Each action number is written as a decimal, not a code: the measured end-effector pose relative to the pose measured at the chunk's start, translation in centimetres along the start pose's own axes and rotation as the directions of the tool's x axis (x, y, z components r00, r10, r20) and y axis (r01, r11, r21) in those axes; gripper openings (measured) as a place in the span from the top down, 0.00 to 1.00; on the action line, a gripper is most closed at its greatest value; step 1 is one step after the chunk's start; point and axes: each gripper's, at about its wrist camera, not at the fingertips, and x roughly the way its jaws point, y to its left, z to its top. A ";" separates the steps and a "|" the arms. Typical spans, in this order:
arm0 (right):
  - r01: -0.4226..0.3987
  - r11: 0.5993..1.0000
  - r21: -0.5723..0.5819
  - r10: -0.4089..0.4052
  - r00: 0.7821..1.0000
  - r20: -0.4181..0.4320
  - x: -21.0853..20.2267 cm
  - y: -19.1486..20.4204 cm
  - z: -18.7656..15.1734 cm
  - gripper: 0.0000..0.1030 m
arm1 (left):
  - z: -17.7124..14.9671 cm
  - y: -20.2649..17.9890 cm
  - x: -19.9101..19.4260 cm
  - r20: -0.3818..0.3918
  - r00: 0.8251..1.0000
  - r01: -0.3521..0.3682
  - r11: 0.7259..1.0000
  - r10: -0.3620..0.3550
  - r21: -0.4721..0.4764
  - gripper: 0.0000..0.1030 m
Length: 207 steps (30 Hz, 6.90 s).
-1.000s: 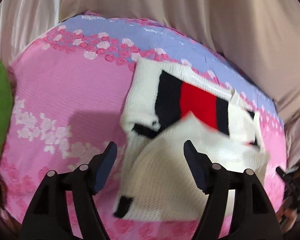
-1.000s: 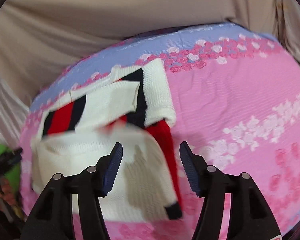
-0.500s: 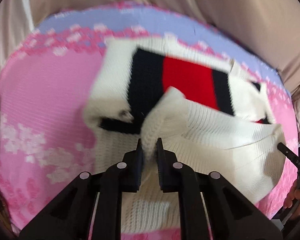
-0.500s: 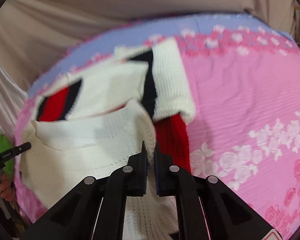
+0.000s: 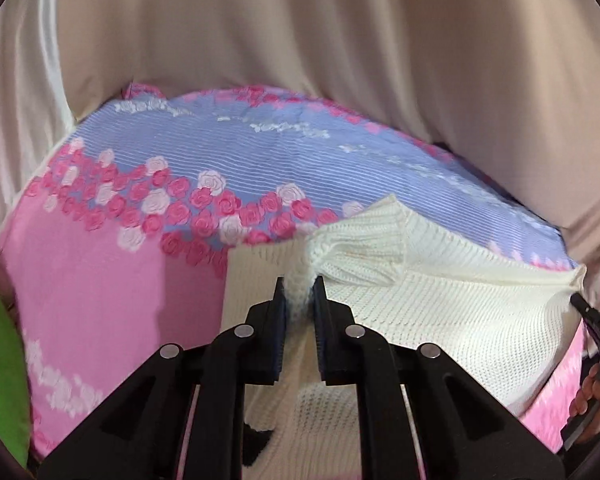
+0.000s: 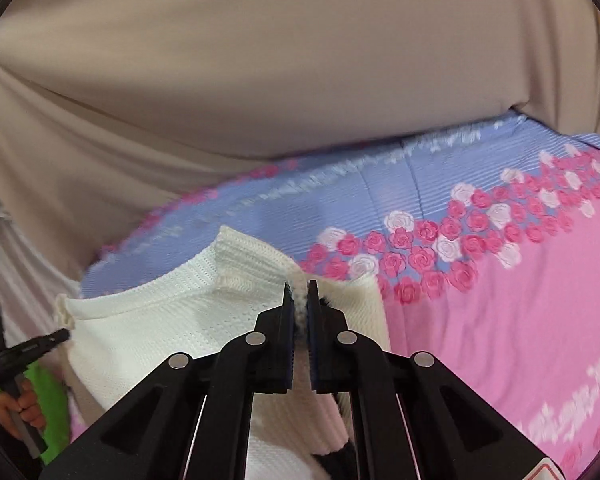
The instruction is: Fold small clothes
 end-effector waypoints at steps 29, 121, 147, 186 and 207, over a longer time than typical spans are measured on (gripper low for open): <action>0.132 0.991 -0.018 -0.133 0.981 -0.138 7.3 -1.8 -3.2 0.93 | -8.6 0.1 6.7 -0.111 0.978 -0.177 0.984 0.177 0.013 0.40; 0.212 0.977 0.031 -0.201 0.957 -0.207 -10.6 -5.6 -13.4 0.58 | -14.3 2.9 -8.5 -0.042 0.990 -0.139 0.980 0.134 -0.140 0.50; 0.256 0.961 -0.107 -0.267 0.958 -0.102 -1.8 0.3 -6.8 0.78 | -8.1 -2.1 2.7 -0.131 0.980 -0.149 0.989 0.150 0.012 0.86; 0.157 0.978 -0.135 -0.188 0.946 -0.265 -0.4 5.0 -10.3 0.89 | -13.9 -0.3 1.0 -0.171 0.971 -0.162 0.986 0.165 0.030 0.69; -0.091 0.968 -0.233 -0.007 0.921 -0.389 -0.6 13.2 -15.2 0.91 | -18.2 7.5 -1.7 -0.225 0.973 -0.016 0.959 -0.051 -0.283 0.44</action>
